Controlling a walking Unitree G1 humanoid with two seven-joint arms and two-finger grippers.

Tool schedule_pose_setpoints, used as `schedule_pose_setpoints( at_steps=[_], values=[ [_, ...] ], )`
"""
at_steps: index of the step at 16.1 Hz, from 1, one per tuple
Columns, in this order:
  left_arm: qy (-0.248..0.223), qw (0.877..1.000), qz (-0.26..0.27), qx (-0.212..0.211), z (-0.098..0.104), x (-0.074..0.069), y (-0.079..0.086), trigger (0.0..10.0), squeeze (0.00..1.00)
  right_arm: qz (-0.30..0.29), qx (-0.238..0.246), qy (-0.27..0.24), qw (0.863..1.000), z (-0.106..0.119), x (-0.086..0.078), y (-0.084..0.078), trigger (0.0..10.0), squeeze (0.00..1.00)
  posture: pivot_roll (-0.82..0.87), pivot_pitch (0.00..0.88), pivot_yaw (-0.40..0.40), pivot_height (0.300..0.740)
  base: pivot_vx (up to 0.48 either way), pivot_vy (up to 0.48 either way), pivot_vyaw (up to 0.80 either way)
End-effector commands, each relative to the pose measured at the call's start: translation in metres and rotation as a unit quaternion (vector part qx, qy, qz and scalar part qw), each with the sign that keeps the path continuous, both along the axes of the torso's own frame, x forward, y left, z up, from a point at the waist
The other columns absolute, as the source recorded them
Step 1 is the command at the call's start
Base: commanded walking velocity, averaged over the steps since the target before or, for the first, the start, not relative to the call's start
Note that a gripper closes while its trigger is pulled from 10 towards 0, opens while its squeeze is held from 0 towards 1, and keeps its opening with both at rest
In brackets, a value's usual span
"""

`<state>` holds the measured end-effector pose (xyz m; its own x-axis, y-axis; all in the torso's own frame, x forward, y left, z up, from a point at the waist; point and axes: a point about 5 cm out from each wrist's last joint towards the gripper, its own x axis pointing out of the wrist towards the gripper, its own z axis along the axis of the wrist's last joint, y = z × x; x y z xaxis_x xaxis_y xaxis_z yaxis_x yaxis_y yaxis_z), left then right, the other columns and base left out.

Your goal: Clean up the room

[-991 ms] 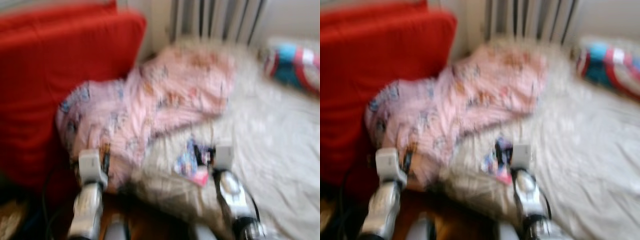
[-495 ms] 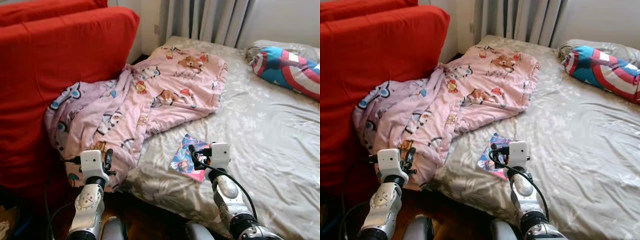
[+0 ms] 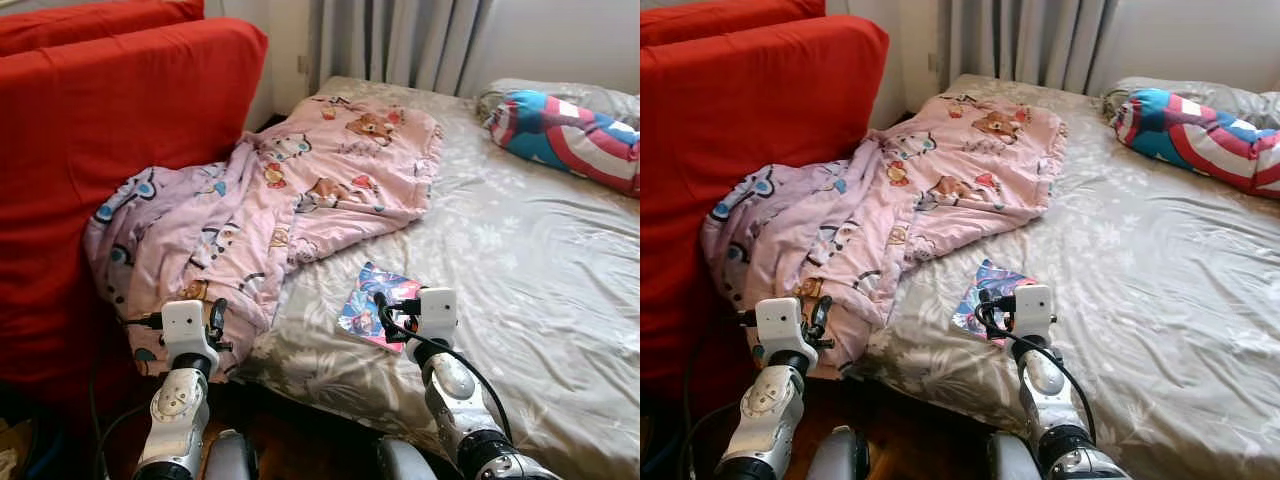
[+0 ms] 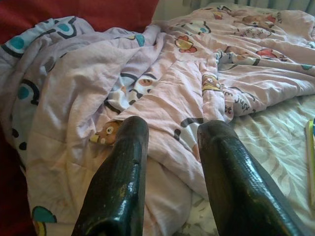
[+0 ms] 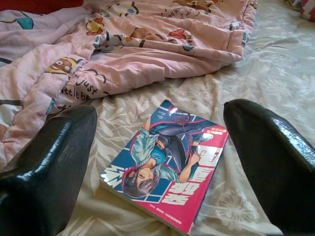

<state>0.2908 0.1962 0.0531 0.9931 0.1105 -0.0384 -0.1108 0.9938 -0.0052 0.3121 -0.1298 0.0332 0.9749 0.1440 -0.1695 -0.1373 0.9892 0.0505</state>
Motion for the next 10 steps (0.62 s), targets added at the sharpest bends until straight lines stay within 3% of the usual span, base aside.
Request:
schedule_pose_setpoints(
  at_steps=[1, 2, 5, 10],
  values=[
    [0.005, 1.0, -0.001, -0.001, -0.0005, -0.0007, -0.0006, 10.0, 0.0, 0.02, -0.013, 0.005, 1.0, -0.0014, -0.0009, 0.0042, 10.0, 0.0, -0.12, 0.062, -0.044, 0.62, 0.0, 0.0, 0.0],
    [0.004, 1.0, -0.002, -0.002, -0.0003, -0.0004, -0.0008, 10.0, 0.0, 0.034, -0.018, 0.002, 0.999, -0.001, -0.0012, 0.0071, 10.0, 0.0, -0.12, 0.064, -0.043, 0.62, 0.247, 0.0, 0.0],
    [0.005, 1.0, -0.003, -0.003, -0.0008, -0.0007, -0.0024, 10.0, 0.0, 0.041, -0.015, 0.001, 0.999, -0.0019, -0.0027, 0.0097, 10.0, 0.0, -0.12, 0.064, -0.044, 0.62, 0.265, 0.0, 0.8],
    [0.007, 1.0, -0.012, -0.005, -0.0017, -0.0016, -0.007, 10.0, 0.0, 0.022, 0.005, -0.002, 1.0, 0.0002, -0.0007, 0.0056, 10.0, 0.0, -0.12, 0.061, -0.045, 0.62, 0.289, 0.0, 0.0]
  ],
)
